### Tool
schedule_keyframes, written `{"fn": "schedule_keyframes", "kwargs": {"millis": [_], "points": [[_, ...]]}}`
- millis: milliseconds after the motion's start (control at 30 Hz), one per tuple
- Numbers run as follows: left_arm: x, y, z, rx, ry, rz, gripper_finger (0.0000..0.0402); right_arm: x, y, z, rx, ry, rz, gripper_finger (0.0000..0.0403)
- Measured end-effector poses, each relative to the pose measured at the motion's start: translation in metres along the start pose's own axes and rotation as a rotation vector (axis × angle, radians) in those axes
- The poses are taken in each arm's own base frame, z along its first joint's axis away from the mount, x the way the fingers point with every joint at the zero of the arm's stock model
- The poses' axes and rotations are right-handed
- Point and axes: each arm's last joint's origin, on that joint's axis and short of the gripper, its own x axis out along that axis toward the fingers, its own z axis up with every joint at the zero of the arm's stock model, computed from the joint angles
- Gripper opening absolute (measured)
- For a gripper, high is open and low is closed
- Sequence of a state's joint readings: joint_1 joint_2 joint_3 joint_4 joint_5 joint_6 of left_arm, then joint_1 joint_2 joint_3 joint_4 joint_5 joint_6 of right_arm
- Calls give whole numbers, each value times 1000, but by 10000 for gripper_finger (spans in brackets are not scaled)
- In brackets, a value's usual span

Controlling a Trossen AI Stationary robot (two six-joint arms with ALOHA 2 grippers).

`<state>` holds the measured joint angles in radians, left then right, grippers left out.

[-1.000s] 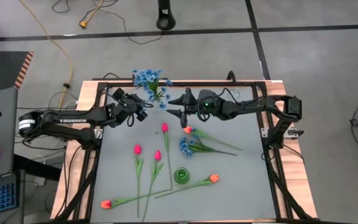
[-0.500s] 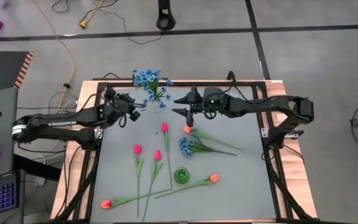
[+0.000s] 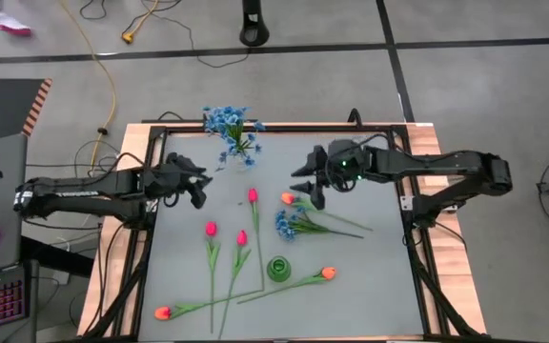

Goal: Sort flowers into vase by color
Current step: Put the blue flowers into the top left transparent vase

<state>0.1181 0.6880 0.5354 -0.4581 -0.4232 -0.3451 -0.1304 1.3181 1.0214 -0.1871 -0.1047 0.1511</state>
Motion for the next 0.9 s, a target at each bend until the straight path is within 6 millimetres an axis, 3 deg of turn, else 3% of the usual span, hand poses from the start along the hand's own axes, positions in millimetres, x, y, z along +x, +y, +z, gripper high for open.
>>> {"fn": "schedule_keyframes", "kwargs": {"millis": [300,500,700,900], "points": [[3,-23,-20,-2,-66,-157,167,12,37,-42,34,351,56,223],[2,-31,-22,3,-75,-192,167,27,54,-69,30,521,-17,223],[5,-39,-25,24,-61,-211,167,48,63,-93,41,632,-68,223],[12,-43,-29,52,-22,-199,167,69,57,-113,79,723,-123,223]]}}
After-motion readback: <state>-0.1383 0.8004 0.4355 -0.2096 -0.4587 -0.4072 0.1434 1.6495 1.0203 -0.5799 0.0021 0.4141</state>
